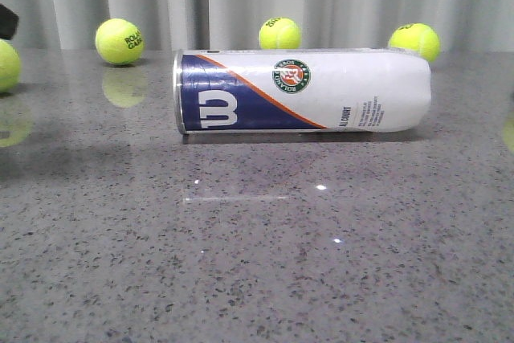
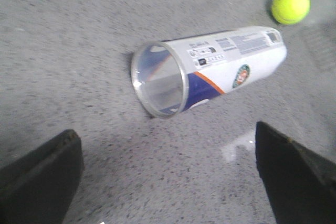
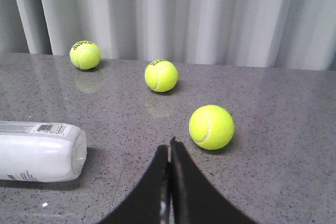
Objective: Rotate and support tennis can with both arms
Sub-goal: 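Move the left gripper to the can's open end and grasp it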
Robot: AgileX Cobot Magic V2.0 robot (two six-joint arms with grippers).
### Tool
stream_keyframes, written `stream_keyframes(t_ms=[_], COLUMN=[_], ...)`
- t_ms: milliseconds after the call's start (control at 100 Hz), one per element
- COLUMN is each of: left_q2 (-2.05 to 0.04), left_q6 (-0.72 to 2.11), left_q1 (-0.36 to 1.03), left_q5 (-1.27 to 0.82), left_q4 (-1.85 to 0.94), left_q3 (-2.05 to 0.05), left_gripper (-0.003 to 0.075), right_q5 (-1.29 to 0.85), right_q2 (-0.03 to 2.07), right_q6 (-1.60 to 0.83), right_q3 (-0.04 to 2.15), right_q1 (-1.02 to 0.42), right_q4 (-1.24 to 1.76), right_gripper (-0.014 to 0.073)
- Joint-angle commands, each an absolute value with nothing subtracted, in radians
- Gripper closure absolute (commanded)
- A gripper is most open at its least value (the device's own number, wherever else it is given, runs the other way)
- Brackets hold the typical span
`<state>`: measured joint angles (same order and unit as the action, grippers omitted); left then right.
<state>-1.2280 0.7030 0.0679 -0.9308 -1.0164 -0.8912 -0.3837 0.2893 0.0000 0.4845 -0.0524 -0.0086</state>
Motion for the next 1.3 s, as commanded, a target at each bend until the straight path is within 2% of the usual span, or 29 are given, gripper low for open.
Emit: stream_keyframes(t_ms=[0, 300, 580, 1290], left_q2=[-1.272, -1.450, -1.522, -1.702], left_q6=[0.784, 0.944, 0.990, 1.055], left_q1=[0.066, 0.066, 0.072, 0.262], left_q5=[-0.967, -1.060, -1.113, -1.118], left_q4=[-1.164, -1.360, -1.431, -1.570], left_q3=[-0.925, -0.925, -0.927, -1.037], left_gripper=[0.0092, 0.0092, 0.0092, 0.0102], right_q5=[-0.296, -0.296, -0.296, -0.296], right_q2=[0.294, 0.294, 0.294, 0.294], right_q6=[0.000, 0.000, 0.000, 0.000], right_q3=[0.511, 0.511, 0.511, 0.511], right_q1=[-0.048, -0.048, -0.048, -0.048], right_q4=[-0.009, -0.009, -0.009, -0.009], right_gripper=[0.0662, 0.0662, 0.0662, 0.0662])
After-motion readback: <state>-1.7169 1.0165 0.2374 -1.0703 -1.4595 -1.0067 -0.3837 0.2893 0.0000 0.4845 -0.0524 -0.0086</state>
